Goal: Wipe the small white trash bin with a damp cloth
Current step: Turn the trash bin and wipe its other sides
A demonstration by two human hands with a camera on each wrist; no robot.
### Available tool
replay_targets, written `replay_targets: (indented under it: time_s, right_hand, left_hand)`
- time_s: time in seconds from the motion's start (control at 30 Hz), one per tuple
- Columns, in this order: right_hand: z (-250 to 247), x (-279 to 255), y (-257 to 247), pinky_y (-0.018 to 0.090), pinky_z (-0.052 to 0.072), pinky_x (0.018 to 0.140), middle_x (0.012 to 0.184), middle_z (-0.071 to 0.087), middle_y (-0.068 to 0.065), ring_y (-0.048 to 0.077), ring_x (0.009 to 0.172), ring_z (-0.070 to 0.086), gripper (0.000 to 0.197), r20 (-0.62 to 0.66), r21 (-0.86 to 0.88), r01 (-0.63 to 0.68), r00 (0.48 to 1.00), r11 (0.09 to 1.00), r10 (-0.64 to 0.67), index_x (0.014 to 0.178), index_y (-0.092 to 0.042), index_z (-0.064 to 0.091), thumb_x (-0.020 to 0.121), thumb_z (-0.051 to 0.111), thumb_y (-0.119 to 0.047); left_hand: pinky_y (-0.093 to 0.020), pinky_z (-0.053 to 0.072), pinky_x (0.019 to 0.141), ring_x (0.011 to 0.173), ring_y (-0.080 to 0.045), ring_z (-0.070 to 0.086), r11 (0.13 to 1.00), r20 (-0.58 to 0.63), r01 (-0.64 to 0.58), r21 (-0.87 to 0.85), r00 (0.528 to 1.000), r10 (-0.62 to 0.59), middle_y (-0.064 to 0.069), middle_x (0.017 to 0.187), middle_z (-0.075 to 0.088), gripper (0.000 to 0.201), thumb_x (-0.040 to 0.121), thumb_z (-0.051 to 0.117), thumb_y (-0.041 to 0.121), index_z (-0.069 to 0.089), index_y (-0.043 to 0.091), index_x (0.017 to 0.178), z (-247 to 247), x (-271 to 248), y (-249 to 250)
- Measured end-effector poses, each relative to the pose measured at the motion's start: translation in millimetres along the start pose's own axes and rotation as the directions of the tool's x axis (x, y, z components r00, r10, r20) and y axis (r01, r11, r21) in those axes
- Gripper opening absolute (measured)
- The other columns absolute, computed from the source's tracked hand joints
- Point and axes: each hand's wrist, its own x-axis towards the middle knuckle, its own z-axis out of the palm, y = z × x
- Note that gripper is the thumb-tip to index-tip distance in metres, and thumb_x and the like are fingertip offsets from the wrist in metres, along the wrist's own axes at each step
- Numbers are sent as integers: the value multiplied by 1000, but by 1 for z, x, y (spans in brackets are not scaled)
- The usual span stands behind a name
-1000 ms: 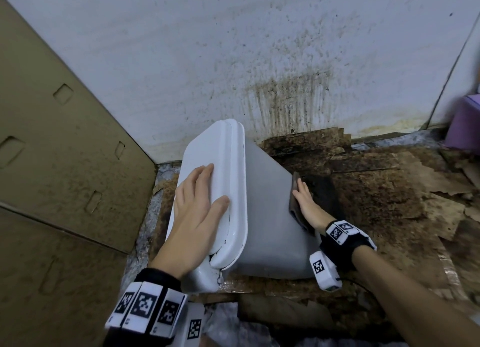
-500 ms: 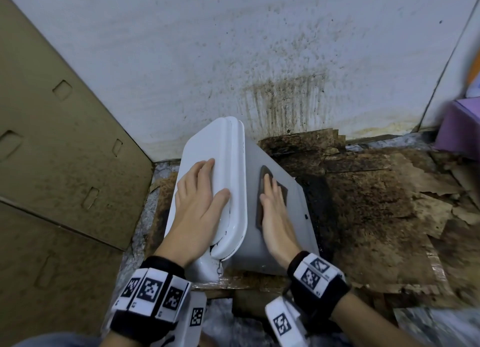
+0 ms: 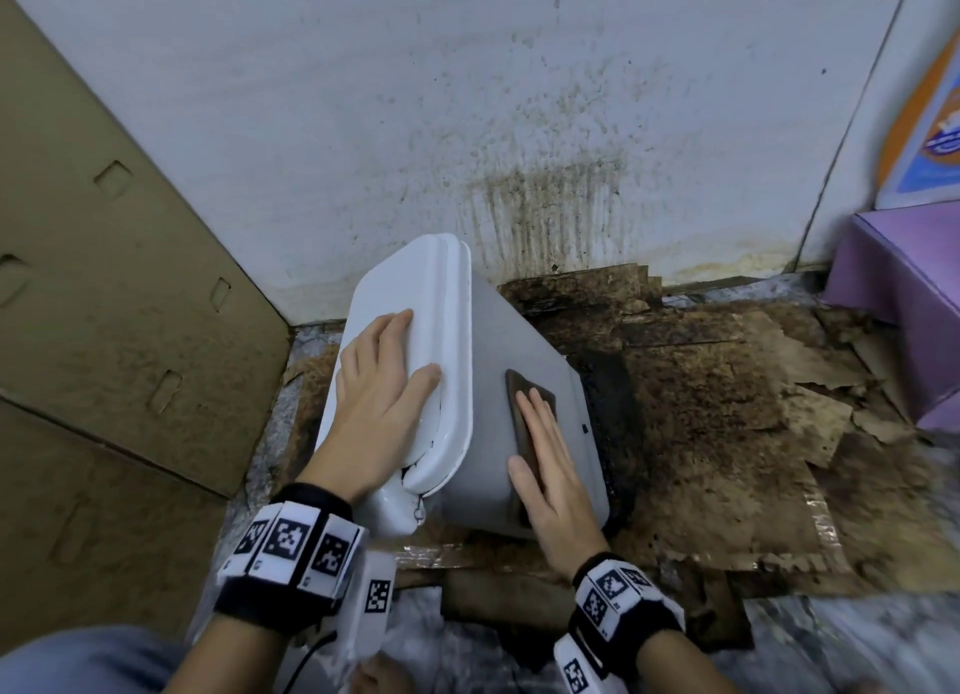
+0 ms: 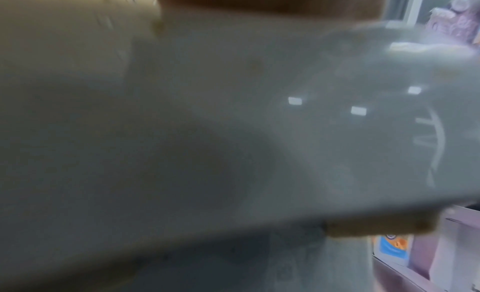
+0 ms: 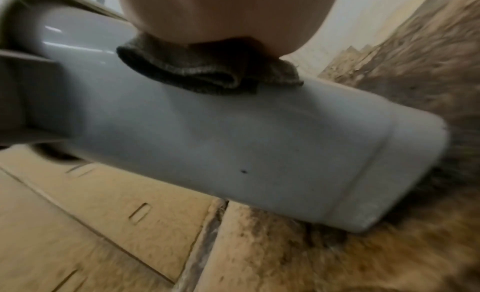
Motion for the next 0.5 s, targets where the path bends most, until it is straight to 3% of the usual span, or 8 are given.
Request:
replay_targets:
  time_s: [0.13, 0.23, 0.33, 0.5]
  right_hand:
    - [0, -6, 27, 37, 4, 128, 164, 8, -28, -10, 150, 0, 50, -39, 105, -192, 980, 976, 197, 151, -53, 13, 104, 33, -50]
    - [1, -7, 33, 32, 3, 127, 166, 9, -20, -8, 149, 4, 56, -74, 208, -313, 940, 927, 334, 157, -38, 15, 106, 38, -40]
    - [-1, -5, 30, 21, 4, 120, 166, 12, -16, -6, 147, 7, 55, -91, 217, -349, 923, 912, 375, 159, -29, 19, 107, 39, -33]
    - [-10, -1, 38, 32, 12, 125, 164, 24, -10, 11, 153, 18, 50, -115, 230, -385, 901, 894, 418, 157, -29, 29, 108, 38, -29]
  left_hand:
    - [-30, 11, 116, 140, 3, 11, 1000, 12, 18, -11, 1000, -17, 10, 157, 21, 76, 88, 28, 60, 21, 28, 157, -4, -2, -4]
    - [-32, 11, 119, 142, 2, 10, 1000, 18, 22, -20, 1000, -21, 11, 158, 20, 77, 88, 28, 61, 20, 29, 158, -4, -4, -2]
    - [-36, 11, 121, 144, 0, 10, 1000, 22, 28, -14, 999, -28, 13, 158, 19, 77, 89, 29, 62, 19, 30, 158, -4, -4, -2]
    - [-34, 11, 120, 144, -1, 9, 999, 19, 37, 2, 999, -37, 12, 159, 19, 69, 94, 32, 54, 19, 30, 158, -4, -5, 1]
